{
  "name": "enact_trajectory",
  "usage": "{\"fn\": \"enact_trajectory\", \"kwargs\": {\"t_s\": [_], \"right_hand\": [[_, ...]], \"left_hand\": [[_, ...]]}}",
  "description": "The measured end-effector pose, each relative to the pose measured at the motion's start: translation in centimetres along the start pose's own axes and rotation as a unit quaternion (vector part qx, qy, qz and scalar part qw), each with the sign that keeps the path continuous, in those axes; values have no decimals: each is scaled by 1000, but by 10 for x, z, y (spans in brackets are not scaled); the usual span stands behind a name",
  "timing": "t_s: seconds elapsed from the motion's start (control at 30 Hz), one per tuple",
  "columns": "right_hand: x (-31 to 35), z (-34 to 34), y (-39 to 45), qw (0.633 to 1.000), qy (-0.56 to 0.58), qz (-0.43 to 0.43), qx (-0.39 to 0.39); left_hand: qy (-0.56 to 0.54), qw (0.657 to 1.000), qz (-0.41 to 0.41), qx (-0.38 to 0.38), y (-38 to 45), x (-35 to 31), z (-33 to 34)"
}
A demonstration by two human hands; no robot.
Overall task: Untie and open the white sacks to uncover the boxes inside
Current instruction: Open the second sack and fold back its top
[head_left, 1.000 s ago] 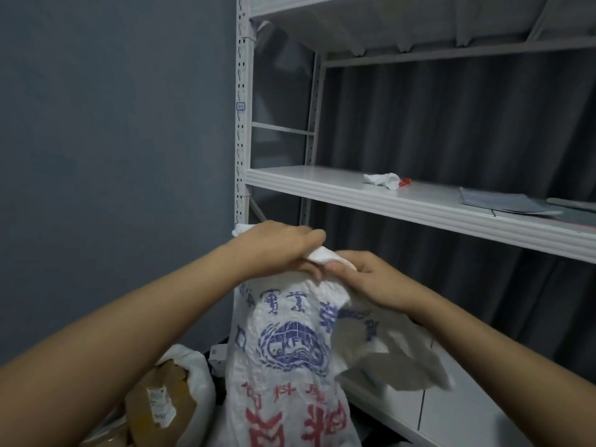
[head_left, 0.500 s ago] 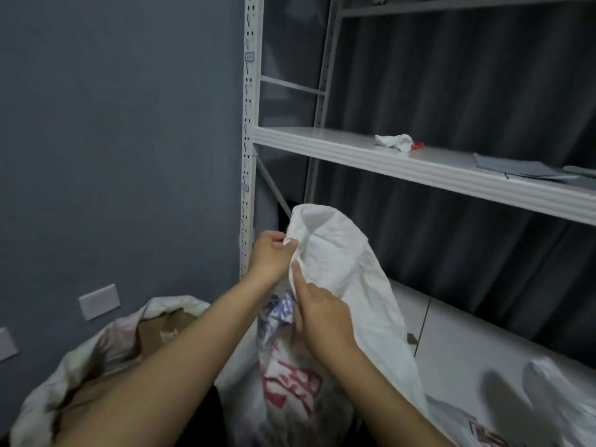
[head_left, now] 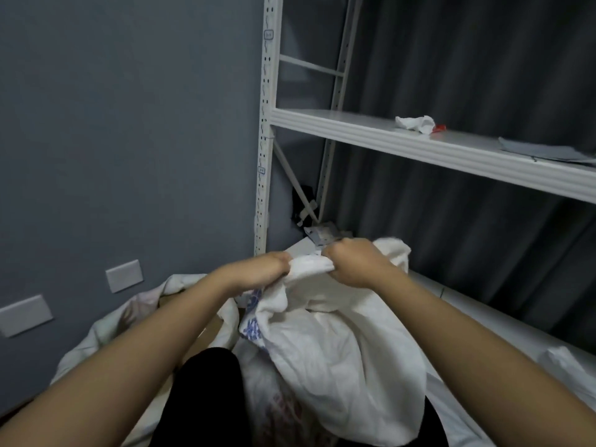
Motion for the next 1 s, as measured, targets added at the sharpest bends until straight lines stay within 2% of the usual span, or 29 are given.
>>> {"fn": "enact_trajectory", "kwargs": {"t_s": [0.07,0.1,0.17,0.23,0.3,0.37,0.4,0.43,0.47,0.53,0.57,0.6,0.63,0.67,0.7,0.73,0.77,0.8,0.87,0.93,0.97,1.0], "right_hand": [[11,-6,5,974,176,69,121],[16,-10,6,956,247,78,137],[24,-18,7,934,310,73,164],[29,-22,9,932,300,58,195],[30,-23,10,948,267,44,170],[30,-23,8,989,124,25,77],[29,-23,7,999,30,28,28],[30,-23,5,999,-18,43,1],[31,-22,4,998,-15,62,3],[36,-18,5,984,150,65,74],[39,-17,4,966,230,51,107],[40,-19,3,963,244,24,114],[37,-22,3,971,214,14,102],[34,-24,1,990,129,0,63],[31,-26,-1,999,36,-3,24],[29,-27,-2,1000,4,5,-12],[29,-26,-4,1000,16,14,-17],[31,-23,-4,995,98,22,1],[36,-20,-4,948,310,26,73],[31,-21,-6,929,362,19,75],[27,-22,-9,939,336,27,62],[24,-22,-13,959,278,38,39]], "left_hand": [[38,998,-19,-48,-10,-2,2],[120,989,-3,-86,-13,-2,4],[316,932,56,-168,-19,2,3],[389,889,134,-200,-21,3,-2],[395,884,181,-175,-23,1,-10],[380,903,147,-138,-24,3,-23],[376,909,119,-132,-24,6,-29],[386,907,94,-141,-25,8,-32],[416,889,86,-170,-26,8,-30],[470,846,128,-216,-26,2,-14],[477,839,158,-208,-26,-1,-4],[458,850,178,-190,-28,-2,2],[400,883,171,-174,-31,-2,-1],[310,924,147,-165,-33,0,-10],[230,949,127,-177,-35,4,-19],[209,949,116,-205,-35,6,-23],[249,930,119,-245,-38,3,-22],[296,904,129,-279,-37,-2,-15],[321,879,175,-305,-35,-12,4],[283,900,161,-290,-36,-13,-2],[245,919,124,-282,-38,-11,-13],[232,924,87,-290,-40,-9,-22]]}}
Point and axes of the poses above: each hand's wrist, its own y-axis towards the middle knuckle, its own z-axis out of the palm, x = y × z, the point moved 1 cm from there along y, towards the middle knuckle, and after that the axes turned 2 degrees about z, right-handed, at the moved point
